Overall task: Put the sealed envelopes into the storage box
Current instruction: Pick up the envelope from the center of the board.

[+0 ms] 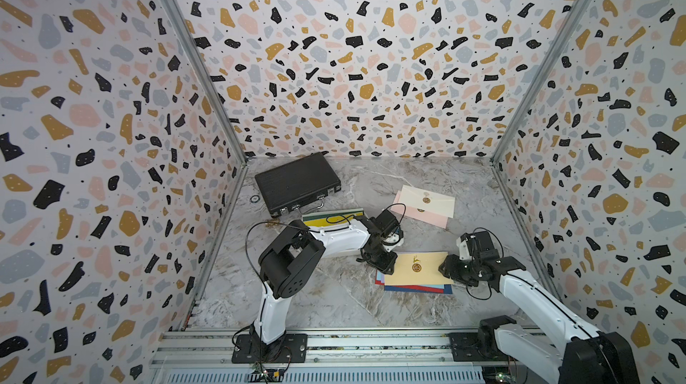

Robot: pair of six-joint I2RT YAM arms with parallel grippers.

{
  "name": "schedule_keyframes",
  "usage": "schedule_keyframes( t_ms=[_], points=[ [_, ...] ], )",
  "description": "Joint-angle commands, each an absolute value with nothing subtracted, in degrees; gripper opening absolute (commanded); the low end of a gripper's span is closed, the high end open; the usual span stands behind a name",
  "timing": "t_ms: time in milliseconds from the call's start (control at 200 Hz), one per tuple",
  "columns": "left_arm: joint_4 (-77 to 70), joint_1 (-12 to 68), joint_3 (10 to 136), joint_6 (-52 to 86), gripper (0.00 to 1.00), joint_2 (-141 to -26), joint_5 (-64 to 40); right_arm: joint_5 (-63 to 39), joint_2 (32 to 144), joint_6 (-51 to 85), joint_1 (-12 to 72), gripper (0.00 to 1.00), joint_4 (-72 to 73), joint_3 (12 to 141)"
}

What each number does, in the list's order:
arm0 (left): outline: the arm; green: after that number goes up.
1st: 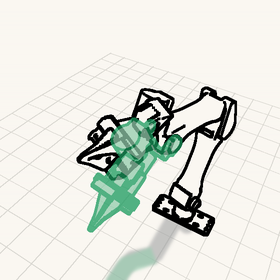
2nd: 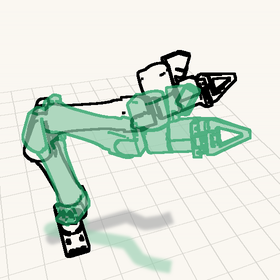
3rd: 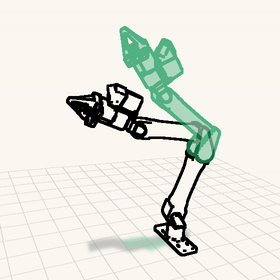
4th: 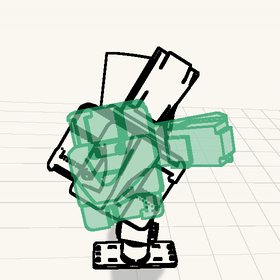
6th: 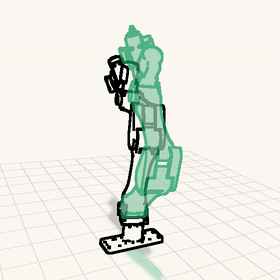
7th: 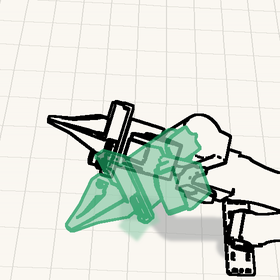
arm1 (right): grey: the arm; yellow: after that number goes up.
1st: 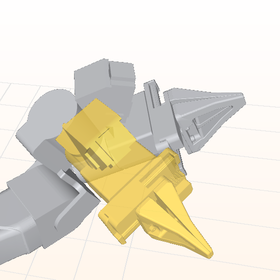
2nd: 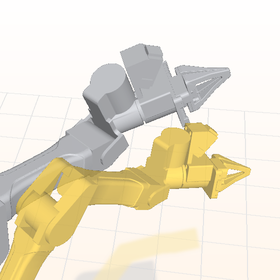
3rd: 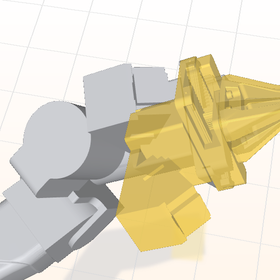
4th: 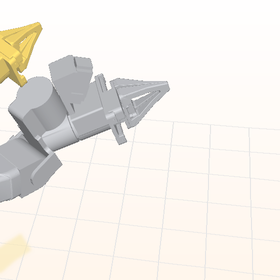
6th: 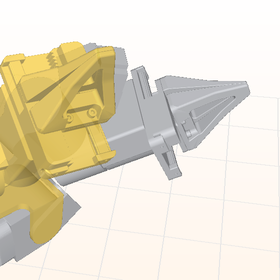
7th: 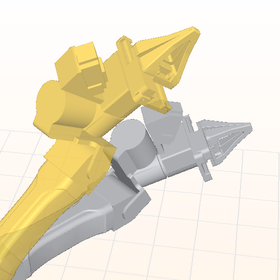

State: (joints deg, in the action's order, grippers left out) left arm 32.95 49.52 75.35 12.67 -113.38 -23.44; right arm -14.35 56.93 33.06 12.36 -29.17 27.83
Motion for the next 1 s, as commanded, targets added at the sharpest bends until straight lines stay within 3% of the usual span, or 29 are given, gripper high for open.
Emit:
schedule_keyframes(
  t_ms=[0,461,996],
  points=[
    [32.0,50.1,73.5,12.6,0.31,-115.4,-22.5,-15.9,56.2,32.0,12.4,0.49,-32.9,30.7],
    [32.0,50.2,73.8,12.5,0.30,-115.8,-22.0,-17.4,54.9,31.8,12.4,0.39,-39.8,35.8],
    [32.3,50.6,74.0,12.4,0.29,-116.2,-21.6,-19.1,56.8,33.8,12.4,0.42,-47.4,41.8]
  ],
)
